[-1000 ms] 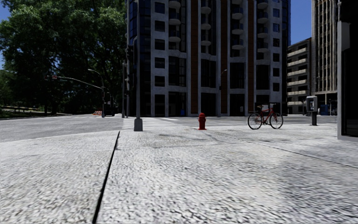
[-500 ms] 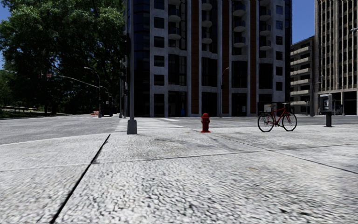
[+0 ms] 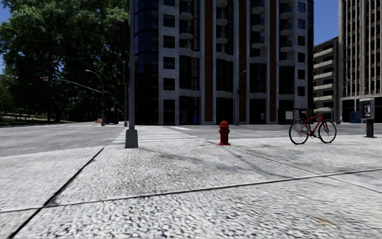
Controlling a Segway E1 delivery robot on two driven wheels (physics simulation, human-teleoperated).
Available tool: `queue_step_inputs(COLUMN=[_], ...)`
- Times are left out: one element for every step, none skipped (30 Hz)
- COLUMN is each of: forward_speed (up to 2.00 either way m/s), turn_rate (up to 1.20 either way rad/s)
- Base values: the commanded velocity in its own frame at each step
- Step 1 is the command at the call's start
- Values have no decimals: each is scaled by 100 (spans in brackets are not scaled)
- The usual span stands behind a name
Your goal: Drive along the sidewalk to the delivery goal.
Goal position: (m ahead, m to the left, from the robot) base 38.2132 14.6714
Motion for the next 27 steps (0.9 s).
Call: queue_step_inputs(forward_speed=[200,200,200,200,200,200,200,200,200,200,200,200,200,200,200,200,200,200,200,200,200,200,200,200,200,200,200], turn_rate=[0,0,0,0,0,0,0,0,0,0,0,0,0,0,0,0,0,0,0,0,0,0,0,0,0,0,0])
